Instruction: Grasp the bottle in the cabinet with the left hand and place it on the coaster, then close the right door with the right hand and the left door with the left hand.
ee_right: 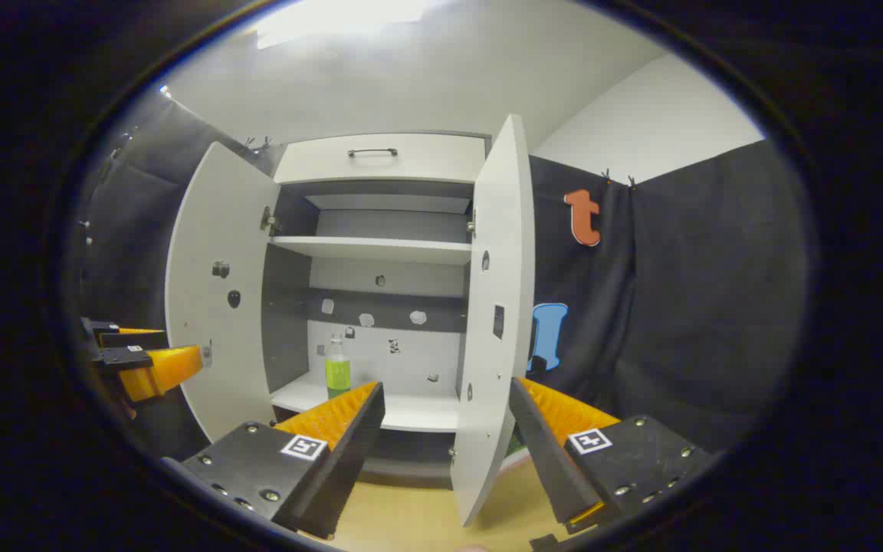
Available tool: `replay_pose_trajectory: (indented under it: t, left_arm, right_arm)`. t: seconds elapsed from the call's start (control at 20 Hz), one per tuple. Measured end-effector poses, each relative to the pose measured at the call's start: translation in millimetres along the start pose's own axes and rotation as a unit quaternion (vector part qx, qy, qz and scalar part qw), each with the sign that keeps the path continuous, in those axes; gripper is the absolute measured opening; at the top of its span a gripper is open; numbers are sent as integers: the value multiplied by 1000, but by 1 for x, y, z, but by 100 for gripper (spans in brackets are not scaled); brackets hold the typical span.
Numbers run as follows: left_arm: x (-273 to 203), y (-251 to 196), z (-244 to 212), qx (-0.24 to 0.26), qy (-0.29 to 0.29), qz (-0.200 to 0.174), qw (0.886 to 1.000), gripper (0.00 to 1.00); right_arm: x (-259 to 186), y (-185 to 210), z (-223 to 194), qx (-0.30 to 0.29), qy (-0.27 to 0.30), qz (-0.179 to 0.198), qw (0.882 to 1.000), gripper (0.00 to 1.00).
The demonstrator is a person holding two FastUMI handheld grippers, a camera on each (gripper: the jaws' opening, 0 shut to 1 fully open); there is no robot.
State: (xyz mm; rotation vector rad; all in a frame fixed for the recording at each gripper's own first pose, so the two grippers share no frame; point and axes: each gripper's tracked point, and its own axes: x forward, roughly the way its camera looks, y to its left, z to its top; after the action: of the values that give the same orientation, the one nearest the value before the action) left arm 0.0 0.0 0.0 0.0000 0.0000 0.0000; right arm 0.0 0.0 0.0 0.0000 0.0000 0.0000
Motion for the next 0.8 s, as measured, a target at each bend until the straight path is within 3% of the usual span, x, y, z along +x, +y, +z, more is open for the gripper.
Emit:
replay_pose_trajectory:
  t: [0.15, 0.4, 0.8]
  left_arm:
    - [21, 7, -7, 10, 4, -4, 1000, 97]
    - [55, 7, -22, -31, 26, -18, 999, 94]
    - [109, 18, -36, -29, 25, -15, 999, 97]
  right_arm:
    - [13, 9, -1, 1, -5, 2, 1000, 99]
    - [38, 36, -12, -14, 4, 22, 1000, 99]
    - [76, 44, -21, -9, 1, 25, 1000, 96]
